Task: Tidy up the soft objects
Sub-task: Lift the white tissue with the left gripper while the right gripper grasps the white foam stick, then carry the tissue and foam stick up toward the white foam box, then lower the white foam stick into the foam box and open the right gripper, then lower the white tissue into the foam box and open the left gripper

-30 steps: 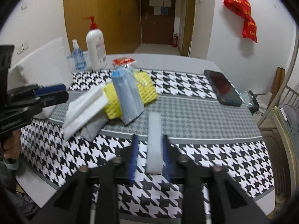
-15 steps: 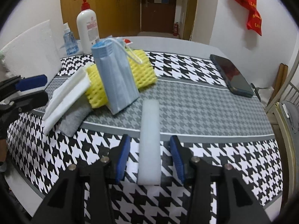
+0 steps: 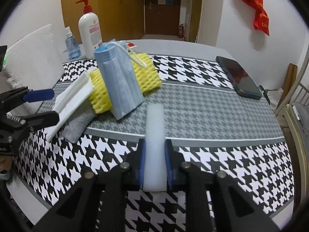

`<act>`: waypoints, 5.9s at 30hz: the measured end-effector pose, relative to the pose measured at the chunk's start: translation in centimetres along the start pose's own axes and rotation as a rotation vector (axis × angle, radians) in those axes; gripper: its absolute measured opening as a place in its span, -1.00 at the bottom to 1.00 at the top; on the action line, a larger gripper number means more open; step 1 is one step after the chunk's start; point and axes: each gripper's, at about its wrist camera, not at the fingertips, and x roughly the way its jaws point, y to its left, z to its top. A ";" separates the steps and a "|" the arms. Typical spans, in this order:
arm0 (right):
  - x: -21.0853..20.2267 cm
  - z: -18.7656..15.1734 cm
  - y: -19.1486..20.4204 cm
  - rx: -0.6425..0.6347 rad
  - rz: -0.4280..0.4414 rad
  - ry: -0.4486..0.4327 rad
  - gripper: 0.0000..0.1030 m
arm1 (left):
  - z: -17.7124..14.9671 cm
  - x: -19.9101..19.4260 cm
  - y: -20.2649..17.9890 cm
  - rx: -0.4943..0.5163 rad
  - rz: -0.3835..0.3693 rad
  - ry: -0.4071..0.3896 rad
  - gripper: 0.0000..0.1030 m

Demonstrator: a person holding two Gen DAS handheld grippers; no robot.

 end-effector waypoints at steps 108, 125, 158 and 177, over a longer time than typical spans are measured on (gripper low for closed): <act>-15.9 7.4 12.8 -0.007 0.187 -0.562 -0.61 | -1.2 -23.8 6.7 -0.104 0.248 -0.545 -0.87; -13.5 10.3 18.0 -0.120 0.317 -0.542 -0.61 | -3.5 -26.2 10.1 -0.200 0.412 -0.562 -0.87; -8.1 13.5 24.8 -0.147 0.422 -0.395 0.24 | -5.1 -26.3 14.1 -0.252 0.455 -0.536 -0.87; -9.3 13.0 22.7 -0.104 0.403 -0.443 0.81 | -4.3 -25.7 14.3 -0.248 0.428 -0.532 -0.87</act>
